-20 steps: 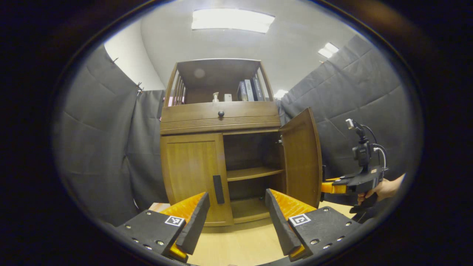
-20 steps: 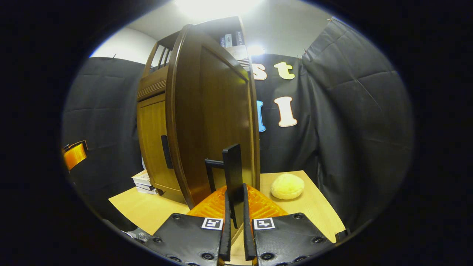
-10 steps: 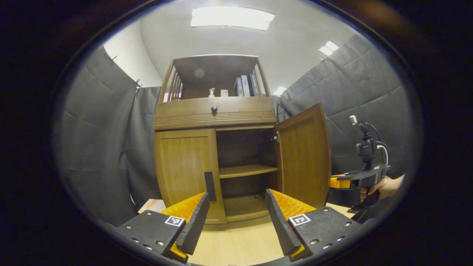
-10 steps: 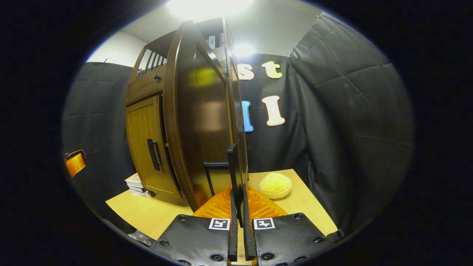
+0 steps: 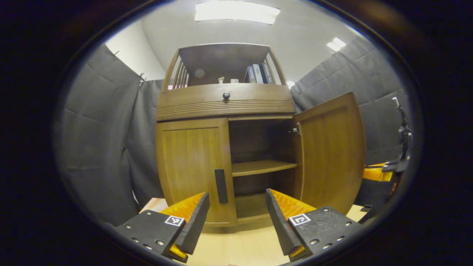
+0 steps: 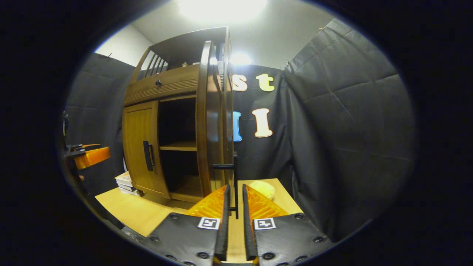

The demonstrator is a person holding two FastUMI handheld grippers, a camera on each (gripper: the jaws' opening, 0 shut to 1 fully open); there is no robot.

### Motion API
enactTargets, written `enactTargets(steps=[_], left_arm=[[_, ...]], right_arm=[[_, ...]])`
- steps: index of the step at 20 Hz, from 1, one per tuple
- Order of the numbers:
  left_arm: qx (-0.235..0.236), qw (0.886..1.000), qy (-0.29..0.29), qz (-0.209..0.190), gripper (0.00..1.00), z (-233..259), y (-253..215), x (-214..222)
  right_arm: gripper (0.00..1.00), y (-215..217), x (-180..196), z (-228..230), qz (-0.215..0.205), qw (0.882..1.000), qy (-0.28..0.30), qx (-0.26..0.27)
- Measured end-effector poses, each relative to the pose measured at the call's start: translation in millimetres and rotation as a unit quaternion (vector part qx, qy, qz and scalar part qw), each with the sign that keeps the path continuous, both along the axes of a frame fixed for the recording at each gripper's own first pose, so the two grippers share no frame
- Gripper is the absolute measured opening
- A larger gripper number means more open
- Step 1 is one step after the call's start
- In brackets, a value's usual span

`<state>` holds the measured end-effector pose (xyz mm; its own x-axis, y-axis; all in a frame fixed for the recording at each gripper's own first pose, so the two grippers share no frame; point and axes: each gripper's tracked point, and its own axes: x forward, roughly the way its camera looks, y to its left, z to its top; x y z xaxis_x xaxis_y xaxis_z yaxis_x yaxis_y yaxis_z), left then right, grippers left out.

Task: Open the right door of the double-door shoe cabinet with the right hand, and open the left door with the left hand.

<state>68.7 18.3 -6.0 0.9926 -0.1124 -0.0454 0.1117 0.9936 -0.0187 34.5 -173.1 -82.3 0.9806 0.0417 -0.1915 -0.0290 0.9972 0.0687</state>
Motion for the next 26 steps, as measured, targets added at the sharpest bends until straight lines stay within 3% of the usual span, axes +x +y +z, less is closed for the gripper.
enactTargets(steps=[1, 5, 11, 12, 13, 14, 18, 26], left_arm=[[-0.001, 1.0, 0.001, -0.001, 0.87, -1, -1, 3], [-0.01, 1.0, -0.007, -0.003, 0.87, -1, 2, 20], [-0.019, 1.0, -0.003, -0.007, 0.87, -9, 4, 41], [-0.024, 1.0, 0.001, -0.006, 0.87, -10, 4, 42], [-0.03, 1.0, 0.003, -0.007, 0.87, -12, 2, 44], [-0.033, 0.999, 0.004, -0.008, 0.88, -13, 1, 47], [-0.022, 1.0, 0.009, -0.013, 0.87, -19, 3, 55], [-0.015, 0.999, 0.036, -0.018, 0.88, -37, 2, 63]], right_arm=[[0.31, 1, -2, 2, -0.013, 1.0, -0.003, -0.001], [0.94, 14, -18, 15, -0.015, 1.0, -0.024, 0.008], [0.96, 24, -30, 28, -0.054, 0.998, -0.034, -0.008], [0.92, 26, -31, 30, -0.057, 0.998, -0.034, -0.011], [0.99, 27, -34, 32, -0.061, 0.997, -0.036, -0.014], [0.96, 29, -33, 35, -0.065, 0.997, -0.038, -0.015], [0.92, 33, -33, 29, -0.073, 0.997, -0.031, -0.015], [0.96, 34, -25, 21, -0.091, 0.996, -0.021, -0.016]])
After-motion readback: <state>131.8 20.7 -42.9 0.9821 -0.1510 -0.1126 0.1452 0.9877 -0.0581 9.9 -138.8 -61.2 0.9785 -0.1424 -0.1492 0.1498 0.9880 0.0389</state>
